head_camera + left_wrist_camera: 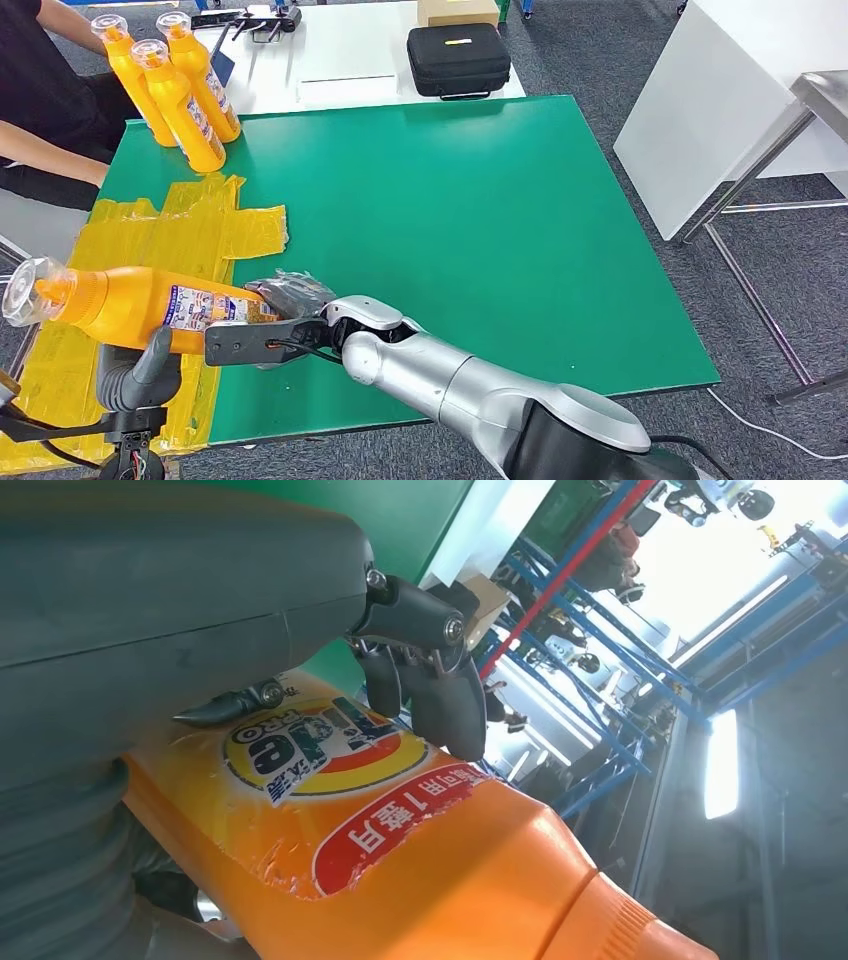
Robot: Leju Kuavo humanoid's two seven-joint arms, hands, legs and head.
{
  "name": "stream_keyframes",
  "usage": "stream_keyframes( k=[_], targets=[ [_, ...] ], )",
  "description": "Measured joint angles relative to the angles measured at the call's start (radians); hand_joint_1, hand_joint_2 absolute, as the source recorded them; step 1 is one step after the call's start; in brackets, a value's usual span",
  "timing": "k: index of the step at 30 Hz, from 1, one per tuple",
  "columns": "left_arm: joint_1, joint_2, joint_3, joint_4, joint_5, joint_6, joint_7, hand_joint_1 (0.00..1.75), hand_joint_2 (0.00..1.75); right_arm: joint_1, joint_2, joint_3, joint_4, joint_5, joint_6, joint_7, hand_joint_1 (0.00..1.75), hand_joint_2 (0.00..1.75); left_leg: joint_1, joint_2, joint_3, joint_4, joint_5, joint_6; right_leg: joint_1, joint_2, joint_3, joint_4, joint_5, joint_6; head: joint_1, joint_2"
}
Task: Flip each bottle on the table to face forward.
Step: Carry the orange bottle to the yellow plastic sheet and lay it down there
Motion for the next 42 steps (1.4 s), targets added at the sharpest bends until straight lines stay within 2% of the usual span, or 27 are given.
stream_keyframes(
  k=[23, 24, 27, 28, 36, 42],
  targets=[
    [0.006, 0.009, -0.006, 0.0, 0.004, 0.002, -0.012, 1.75, 1.75, -0.015, -0.009, 0.05, 0.0, -0.05, -0.01, 0.001, 1.75, 1.75, 0.0, 0.0, 0.0, 0.0, 0.0, 0.0, 0.0, 0.0, 0.0, 0.0, 0.0, 0.0, 0.0, 0.0],
    [0.006, 0.009, -0.007, 0.0, 0.002, 0.003, -0.013, 1.4, 1.75, -0.015, -0.009, 0.052, 0.0, -0.05, -0.01, 0.002, 1.75, 1.75, 0.0, 0.0, 0.0, 0.0, 0.0, 0.0, 0.0, 0.0, 0.0, 0.0, 0.0, 0.0, 0.0, 0.0],
    [0.008, 0.009, -0.009, 0.0, -0.03, 0.017, -0.021, 0.09, 1.75, -0.014, -0.009, 0.055, 0.0, -0.041, -0.01, 0.009, 1.75, 1.75, 0.0, 0.0, 0.0, 0.0, 0.0, 0.0, 0.0, 0.0, 0.0, 0.0, 0.0, 0.0, 0.0, 0.0],
    [0.008, 0.009, -0.011, -0.001, -0.054, 0.026, -0.027, 0.0, 1.75, -0.014, -0.009, 0.056, 0.0, -0.032, -0.011, 0.015, 1.75, 1.75, 0.0, 0.0, 0.0, 0.0, 0.0, 0.0, 0.0, 0.0, 0.0, 0.0, 0.0, 0.0, 0.0, 0.0],
    [-0.001, 0.004, -0.025, -0.025, -0.327, 0.128, -0.08, 0.0, 1.75, -0.012, -0.006, 0.064, 0.0, 0.042, -0.007, 0.065, 1.75, 1.75, 0.0, 0.0, 0.0, 0.0, 0.0, 0.0, 0.0, 0.0, 0.0, 0.0, 0.0, 0.0, 0.0, 0.0],
    [-0.004, 0.0, -0.027, -0.034, -0.437, 0.157, -0.106, 0.0, 1.75, -0.013, -0.002, 0.07, 0.0, 0.056, -0.002, 0.071, 1.75, 1.75, 0.0, 0.0, 0.0, 0.0, 0.0, 0.0, 0.0, 0.0, 0.0, 0.0, 0.0, 0.0, 0.0, 0.0]
  ],
)
